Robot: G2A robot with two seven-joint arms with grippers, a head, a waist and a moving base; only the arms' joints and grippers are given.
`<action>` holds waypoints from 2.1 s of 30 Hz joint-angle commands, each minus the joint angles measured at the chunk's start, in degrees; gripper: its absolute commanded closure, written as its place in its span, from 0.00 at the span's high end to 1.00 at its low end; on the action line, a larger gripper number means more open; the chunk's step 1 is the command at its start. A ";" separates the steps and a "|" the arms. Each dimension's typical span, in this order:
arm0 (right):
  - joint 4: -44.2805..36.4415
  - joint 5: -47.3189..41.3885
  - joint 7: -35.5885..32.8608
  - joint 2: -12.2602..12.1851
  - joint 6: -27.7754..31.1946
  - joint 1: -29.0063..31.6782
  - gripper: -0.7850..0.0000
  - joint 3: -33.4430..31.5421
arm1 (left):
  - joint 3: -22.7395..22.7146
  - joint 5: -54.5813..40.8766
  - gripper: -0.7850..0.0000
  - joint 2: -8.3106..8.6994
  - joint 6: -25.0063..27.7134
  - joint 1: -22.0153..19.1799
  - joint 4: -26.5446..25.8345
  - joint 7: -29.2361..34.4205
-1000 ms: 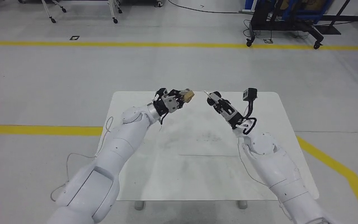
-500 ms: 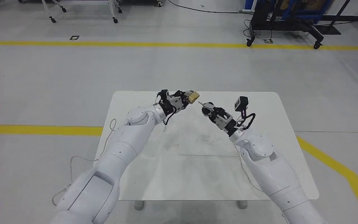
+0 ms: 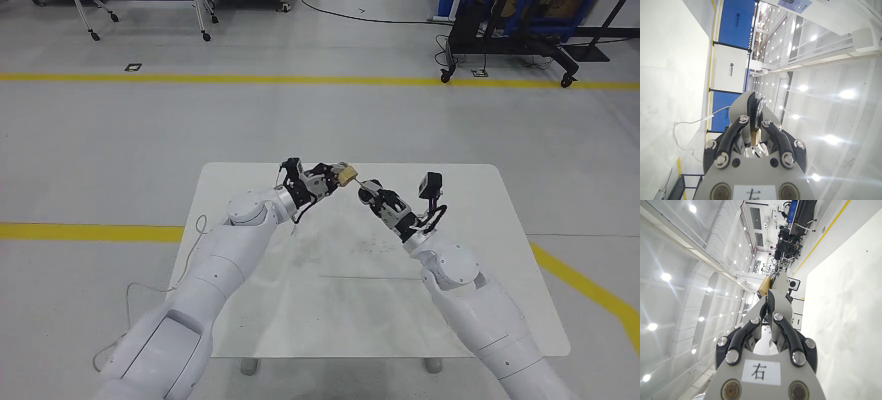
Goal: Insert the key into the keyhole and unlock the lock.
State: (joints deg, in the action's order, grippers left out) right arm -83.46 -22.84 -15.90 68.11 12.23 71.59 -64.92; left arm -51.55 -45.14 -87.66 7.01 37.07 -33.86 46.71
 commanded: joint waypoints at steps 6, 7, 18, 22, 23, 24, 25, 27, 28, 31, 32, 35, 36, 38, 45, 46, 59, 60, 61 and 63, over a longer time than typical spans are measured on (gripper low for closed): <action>0.43 1.34 1.13 0.48 0.15 -0.38 0.00 0.25 | -0.65 1.33 0.00 0.00 -0.62 0.40 -0.57 -0.85; 0.48 1.54 1.21 0.54 0.17 -0.45 0.00 0.25 | -0.76 1.48 0.00 -0.01 -0.63 0.44 -0.65 -1.06; -0.13 10.15 11.40 1.19 5.34 1.06 0.00 -0.71 | -3.07 -3.21 0.00 -0.69 -1.58 1.05 -1.75 0.67; -2.03 14.14 14.99 1.17 7.89 2.84 0.00 -2.10 | -2.63 -6.45 0.00 -1.96 -1.46 0.98 -1.16 2.34; -2.65 15.43 15.86 1.11 8.33 3.49 0.00 -2.60 | -2.59 -7.37 0.00 -2.31 -0.95 0.95 -0.70 2.66; -3.39 16.53 16.51 1.06 8.67 4.18 0.00 -3.03 | -2.61 -8.32 0.00 -2.64 -0.41 0.95 -0.12 3.02; -4.14 17.44 16.89 1.00 8.87 4.92 0.00 -3.43 | -2.67 -9.28 0.00 -2.94 -0.13 0.89 0.51 3.54; -5.25 18.72 17.08 0.90 9.01 5.87 0.00 -3.99 | -3.32 -11.82 0.00 -3.37 0.19 0.71 1.76 5.76; -5.25 18.72 17.08 0.90 9.01 5.87 0.00 -3.99 | -3.32 -11.82 0.00 -3.37 0.19 0.71 1.76 5.76; -5.25 18.72 17.08 0.90 9.01 5.87 0.00 -3.99 | -3.32 -11.82 0.00 -3.37 0.19 0.71 1.76 5.76; -5.25 18.72 17.08 0.90 9.01 5.87 0.00 -3.99 | -3.32 -11.82 0.00 -3.37 0.19 0.71 1.76 5.76; -5.25 18.72 17.08 0.90 9.01 5.87 0.00 -3.99 | -3.32 -11.82 0.00 -3.37 0.19 0.71 1.76 5.76; -5.25 18.72 17.08 0.90 9.01 5.87 0.00 -3.99 | -3.32 -11.82 0.00 -3.37 0.19 0.71 1.76 5.76; -5.25 18.72 17.08 0.90 9.01 5.87 0.00 -3.99 | -3.32 -11.82 0.00 -3.37 0.19 0.71 1.76 5.76; -5.25 18.72 17.08 0.90 9.01 5.87 0.00 -3.99 | -3.32 -11.82 0.00 -3.37 0.19 0.71 1.76 5.76; -5.25 18.72 17.08 0.90 9.01 5.87 0.00 -3.99 | -3.32 -11.82 0.00 -3.37 0.19 0.71 1.76 5.76; -5.25 18.72 17.08 0.90 9.01 5.87 0.00 -3.99 | -3.32 -11.82 0.00 -3.37 0.19 0.71 1.76 5.76; -5.25 18.72 17.08 0.90 9.01 5.87 0.00 -3.99 | -3.32 -11.82 0.00 -3.37 0.19 0.71 1.76 5.76; -5.25 18.72 17.08 0.90 9.01 5.87 0.00 -3.99 | -3.32 -11.82 0.00 -3.37 0.19 0.71 1.76 5.76; -5.25 18.72 17.08 0.90 9.01 5.87 0.00 -3.99 | -3.32 -11.82 0.00 -3.37 0.19 0.71 1.76 5.76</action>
State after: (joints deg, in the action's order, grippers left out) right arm -88.70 -4.11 1.18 69.01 21.24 77.46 -68.91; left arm -54.86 -56.95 -91.02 7.21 37.78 -32.09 52.47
